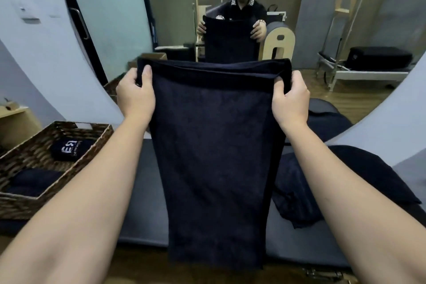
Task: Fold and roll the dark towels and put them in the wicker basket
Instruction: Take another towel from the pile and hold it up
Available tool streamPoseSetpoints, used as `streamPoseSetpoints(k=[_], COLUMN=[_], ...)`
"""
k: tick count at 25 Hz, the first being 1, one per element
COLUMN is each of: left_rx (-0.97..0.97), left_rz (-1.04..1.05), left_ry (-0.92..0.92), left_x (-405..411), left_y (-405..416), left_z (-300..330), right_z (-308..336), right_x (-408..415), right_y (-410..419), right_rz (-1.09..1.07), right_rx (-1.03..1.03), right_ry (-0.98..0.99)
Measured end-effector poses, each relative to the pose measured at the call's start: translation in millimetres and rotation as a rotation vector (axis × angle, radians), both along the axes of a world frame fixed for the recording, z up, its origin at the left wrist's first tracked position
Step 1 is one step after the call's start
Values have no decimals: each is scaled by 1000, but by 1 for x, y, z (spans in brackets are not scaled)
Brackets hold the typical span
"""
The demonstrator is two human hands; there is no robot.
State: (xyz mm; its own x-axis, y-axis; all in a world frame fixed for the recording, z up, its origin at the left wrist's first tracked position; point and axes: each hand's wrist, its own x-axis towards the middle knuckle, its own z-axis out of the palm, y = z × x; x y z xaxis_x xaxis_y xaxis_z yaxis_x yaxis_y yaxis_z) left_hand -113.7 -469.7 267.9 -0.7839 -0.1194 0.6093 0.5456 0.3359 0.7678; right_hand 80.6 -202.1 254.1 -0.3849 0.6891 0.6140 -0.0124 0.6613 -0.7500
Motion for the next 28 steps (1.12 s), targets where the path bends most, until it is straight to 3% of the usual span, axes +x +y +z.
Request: streamPoseSetpoints(k=[6,11,18,28], left_rx=[-281,-354,-291,-83], left_rz=[-88,-169,-253,-317], left_ry=[-235,-434,-741,-867], left_x=[-103,-170,-231,-271], left_y=[20,51,104,141], left_z=[-103,-183,-247,-291], right_z=[-87,-158,-229,-279], right_x=[-88,-146,-216,-256], right_y=[43,70,108,141], right_rz=[-68,-57,-18,264], right_rx=[-116,-323,-736,-903], right_ry=[-322,-476,-449,-484])
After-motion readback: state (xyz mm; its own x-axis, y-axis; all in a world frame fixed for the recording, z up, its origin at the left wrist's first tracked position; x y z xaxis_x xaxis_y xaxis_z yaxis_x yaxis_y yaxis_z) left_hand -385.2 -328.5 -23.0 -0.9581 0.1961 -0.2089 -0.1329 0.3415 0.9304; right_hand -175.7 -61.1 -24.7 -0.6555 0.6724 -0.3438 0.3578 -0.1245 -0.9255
